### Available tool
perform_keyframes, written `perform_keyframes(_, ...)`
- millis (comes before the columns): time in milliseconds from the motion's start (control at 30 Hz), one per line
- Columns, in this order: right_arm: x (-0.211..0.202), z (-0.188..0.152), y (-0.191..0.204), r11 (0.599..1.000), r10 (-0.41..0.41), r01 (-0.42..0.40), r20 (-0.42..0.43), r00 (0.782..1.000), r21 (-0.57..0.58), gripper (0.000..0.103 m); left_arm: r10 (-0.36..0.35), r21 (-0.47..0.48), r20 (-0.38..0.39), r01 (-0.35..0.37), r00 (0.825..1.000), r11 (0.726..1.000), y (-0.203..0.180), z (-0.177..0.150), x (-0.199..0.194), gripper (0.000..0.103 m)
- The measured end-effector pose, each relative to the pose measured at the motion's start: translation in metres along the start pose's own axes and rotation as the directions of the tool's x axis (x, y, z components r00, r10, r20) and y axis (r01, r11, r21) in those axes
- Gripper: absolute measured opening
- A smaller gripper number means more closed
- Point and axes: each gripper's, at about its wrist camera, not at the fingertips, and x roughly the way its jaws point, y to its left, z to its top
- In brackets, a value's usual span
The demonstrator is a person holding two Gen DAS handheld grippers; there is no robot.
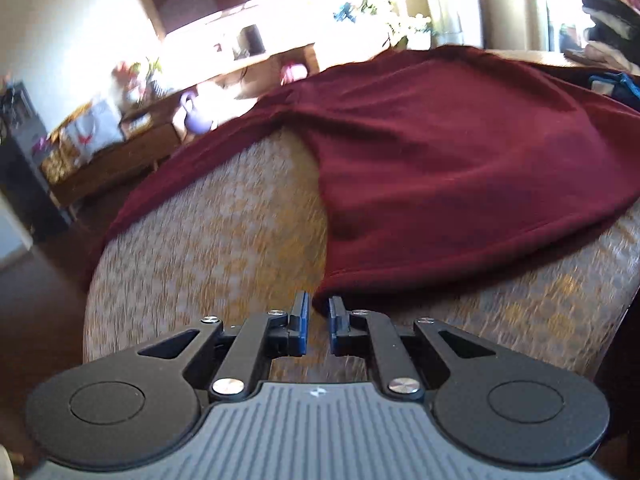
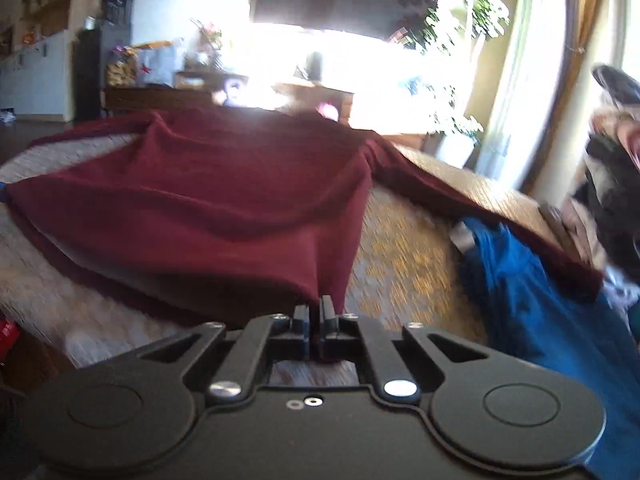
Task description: Fold clothes
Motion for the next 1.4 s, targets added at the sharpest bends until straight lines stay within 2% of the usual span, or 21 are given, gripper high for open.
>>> perform_keyframes(33,0.004,-0.006,-0.002,1.0,-0.009,0.009,-0.025,1.0,0.006,0.103,0.003,0.003,-0.008,-0.003,1.0,1.0,0.0,-0.003,0.0,0.009)
perform_keyframes(100,0.005,-0.013,-0.004,1.0,-0.009,0.01,-0.037,0.999,0.016,0.103,0.012,0.03,0.021,-0.012,1.0,0.999,-0.003,-0.005,-0.006,0.009)
perform_keyframes(233,-0.007,-0.012,0.005,0.999,0.012,-0.012,0.013,1.0,-0.049,0.103,0.038,0.124,0.09,-0.049,0.995,0.991,-0.017,-0.003,-0.015,0.01)
perform_keyframes(300,-0.008,-0.01,0.009,0.996,-0.017,0.019,0.02,1.0,-0.088,0.103,0.066,0.175,0.099,-0.083,0.993,0.981,-0.023,-0.001,-0.012,0.012)
perform_keyframes(367,-0.007,-0.01,0.007,0.995,-0.036,0.037,0.015,0.999,-0.088,0.103,0.033,0.143,0.081,-0.044,0.996,0.989,-0.019,0.004,-0.011,0.013)
perform_keyframes(467,-0.015,-0.007,-0.021,0.991,0.045,-0.048,0.032,0.998,0.124,0.103,-0.054,0.0,0.071,0.055,0.996,0.999,0.001,0.011,-0.018,0.013)
perform_keyframes(533,-0.016,-0.005,-0.035,0.974,0.052,-0.059,0.037,0.998,0.217,0.103,-0.096,-0.09,0.056,0.101,0.994,0.991,0.014,0.017,-0.018,0.021)
perform_keyframes(567,-0.014,-0.004,-0.039,0.967,0.05,-0.057,0.032,0.998,0.247,0.103,-0.117,-0.13,0.05,0.123,0.992,0.984,0.019,0.02,-0.017,0.032)
perform_keyframes(600,-0.011,-0.003,-0.043,0.961,0.05,-0.055,0.024,0.998,0.27,0.103,-0.138,-0.161,0.046,0.144,0.989,0.976,0.021,0.023,-0.014,0.053)
perform_keyframes(667,-0.002,0.0,-0.046,0.948,0.051,-0.053,0.015,0.999,0.313,0.103,-0.165,-0.225,0.053,0.172,0.985,0.959,0.025,0.031,-0.006,0.078)
perform_keyframes(800,0.016,0.003,-0.047,0.92,0.045,-0.045,0.01,0.999,0.39,0.103,-0.233,-0.348,0.009,0.222,0.972,0.911,0.028,0.04,0.02,0.078)
perform_keyframes(900,0.028,0.001,-0.047,0.89,0.066,-0.057,-0.004,0.998,0.452,0.103,-0.298,-0.453,-0.051,0.244,0.953,0.858,0.034,0.039,0.041,0.077)
perform_keyframes(1000,0.038,-0.001,-0.045,0.874,0.087,-0.067,-0.02,0.996,0.481,0.103,-0.348,-0.519,-0.042,0.277,0.937,0.809,0.037,0.038,0.045,0.077)
perform_keyframes(1033,0.039,-0.001,-0.043,0.874,0.093,-0.072,-0.019,0.995,0.481,0.103,-0.353,-0.527,-0.04,0.28,0.935,0.802,0.037,0.038,0.045,0.077)
perform_keyframes(1067,0.04,-0.001,-0.04,0.876,0.098,-0.079,-0.015,0.995,0.476,0.103,-0.341,-0.52,-0.046,0.269,0.939,0.811,0.034,0.037,0.044,0.071)
perform_keyframes(1100,0.041,-0.001,-0.036,0.878,0.104,-0.086,-0.011,0.995,0.471,0.103,-0.326,-0.51,-0.054,0.255,0.944,0.822,0.032,0.037,0.043,0.058)
perform_keyframes(1133,0.042,0.0,-0.033,0.882,0.107,-0.09,-0.011,0.994,0.462,0.103,-0.31,-0.499,-0.062,0.24,0.949,0.833,0.03,0.037,0.043,0.049)
perform_keyframes(1167,0.042,0.001,-0.03,0.885,0.116,-0.098,-0.012,0.993,0.455,0.103,-0.302,-0.496,-0.067,0.231,0.951,0.837,0.029,0.037,0.043,0.028)
perform_keyframes(1233,0.039,0.005,-0.024,0.894,0.117,-0.104,-0.003,0.993,0.436,0.103,-0.303,-0.51,-0.059,0.232,0.951,0.829,0.03,0.036,0.042,0.021)
perform_keyframes(1267,0.036,0.007,-0.021,0.899,0.114,-0.104,0.003,0.993,0.425,0.103,-0.307,-0.516,-0.055,0.236,0.95,0.823,0.031,0.036,0.041,0.012)
perform_keyframes(1400,0.008,0.015,-0.02,0.904,0.099,-0.119,0.068,0.993,0.41,0.103,-0.306,-0.531,-0.026,0.246,0.952,0.811,0.036,0.035,0.026,0.011)
